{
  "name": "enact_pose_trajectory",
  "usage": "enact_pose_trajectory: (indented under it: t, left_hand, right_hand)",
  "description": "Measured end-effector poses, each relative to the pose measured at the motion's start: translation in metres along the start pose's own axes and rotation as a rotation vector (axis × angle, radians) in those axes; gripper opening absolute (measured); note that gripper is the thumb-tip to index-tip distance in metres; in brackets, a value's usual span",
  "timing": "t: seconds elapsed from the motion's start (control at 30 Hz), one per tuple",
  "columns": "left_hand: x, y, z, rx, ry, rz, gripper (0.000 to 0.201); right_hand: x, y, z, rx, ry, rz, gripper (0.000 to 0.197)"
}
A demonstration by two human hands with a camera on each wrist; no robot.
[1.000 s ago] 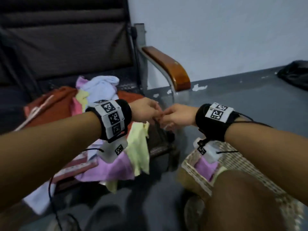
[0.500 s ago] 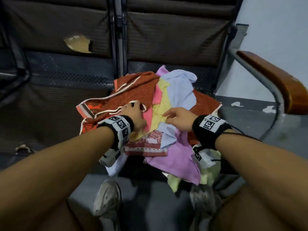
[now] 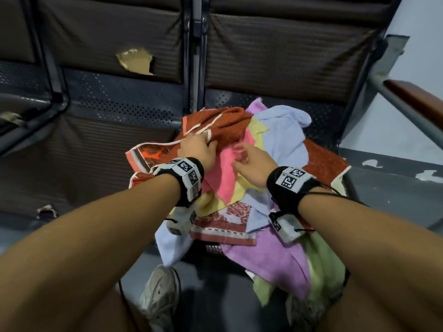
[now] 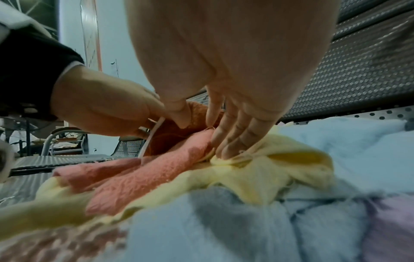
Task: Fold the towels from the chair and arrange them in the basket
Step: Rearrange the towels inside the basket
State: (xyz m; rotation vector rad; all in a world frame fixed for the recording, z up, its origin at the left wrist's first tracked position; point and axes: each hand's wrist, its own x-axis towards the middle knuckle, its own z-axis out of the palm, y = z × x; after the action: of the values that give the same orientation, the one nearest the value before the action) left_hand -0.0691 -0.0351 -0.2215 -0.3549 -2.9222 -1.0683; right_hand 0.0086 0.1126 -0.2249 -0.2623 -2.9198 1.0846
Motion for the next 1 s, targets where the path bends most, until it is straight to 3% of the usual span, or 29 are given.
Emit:
enact_pose_trajectory:
  t: [0.1, 0.2, 0.33, 0.47, 0.53, 0.6, 0.63, 0.7, 0.73, 0.77, 0.87, 0.93, 1.0]
  left_hand:
    - [-0.013, 0.021, 0.0, -0.24, -0.043, 0.105, 0.019]
    - [-0.026, 0.043, -0.005, -0.396, -0.072, 0.166, 0.029]
    - [-0.042, 0.068, -0.021, -0.514, -0.114, 0.197, 0.04]
    - [-0.047, 0.069, -0.039, -0.41, 0.105, 0.229, 0.021]
    - [-0.049, 0.065, -0.04, -0.292, 0.187, 0.301, 0.038]
    - [-0.051, 0.066, -0.036, -0.245, 0.031, 0.384, 0.065]
    - [-0.054, 0.069, -0.033, -0.262, -0.105, 0.402, 0.062]
    - [-0.058, 0.076, -0.023, -0.187, -0.276, 0.401, 0.018]
    - [-0.057, 0.079, -0.021, -0.111, -0.238, 0.417, 0.011]
    - [-0.055, 0.081, -0.02, -0.04, -0.164, 0.434, 0.016]
    - [-0.048, 0.081, -0.025, 0.124, -0.083, 0.339, 0.012]
    - [-0.044, 0.073, -0.027, 0.246, -0.096, 0.244, 0.021]
    - [-0.044, 0.068, -0.029, 0.331, -0.056, 0.205, 0.032]
  right_hand:
    - [0.002, -0.002, -0.006, 0.13, -0.005, -0.01, 0.046]
    - [-0.005, -0.003, -0.013, 0.321, -0.008, -0.062, 0.047]
    - [-0.016, 0.001, -0.029, 0.452, 0.174, -0.087, 0.017]
    - [-0.028, 0.001, -0.052, 0.592, 0.335, -0.073, 0.026]
    - [-0.035, -0.001, -0.066, 0.626, 0.391, -0.104, 0.028]
    - [-0.042, -0.002, -0.078, 0.643, 0.413, -0.144, 0.029]
    - [-0.045, -0.003, -0.083, 0.64, 0.421, -0.163, 0.029]
    - [-0.052, -0.003, -0.09, 0.63, 0.445, -0.172, 0.028]
    - [-0.055, -0.002, -0.094, 0.625, 0.468, -0.157, 0.028]
    - [-0.058, 0.001, -0.099, 0.614, 0.502, -0.134, 0.028]
    - [-0.062, 0.011, -0.115, 0.53, 0.653, -0.012, 0.023]
    - [-0.067, 0.022, -0.122, 0.436, 0.732, 0.039, 0.023]
    - [-0.076, 0.034, -0.121, 0.298, 0.685, 0.021, 0.033]
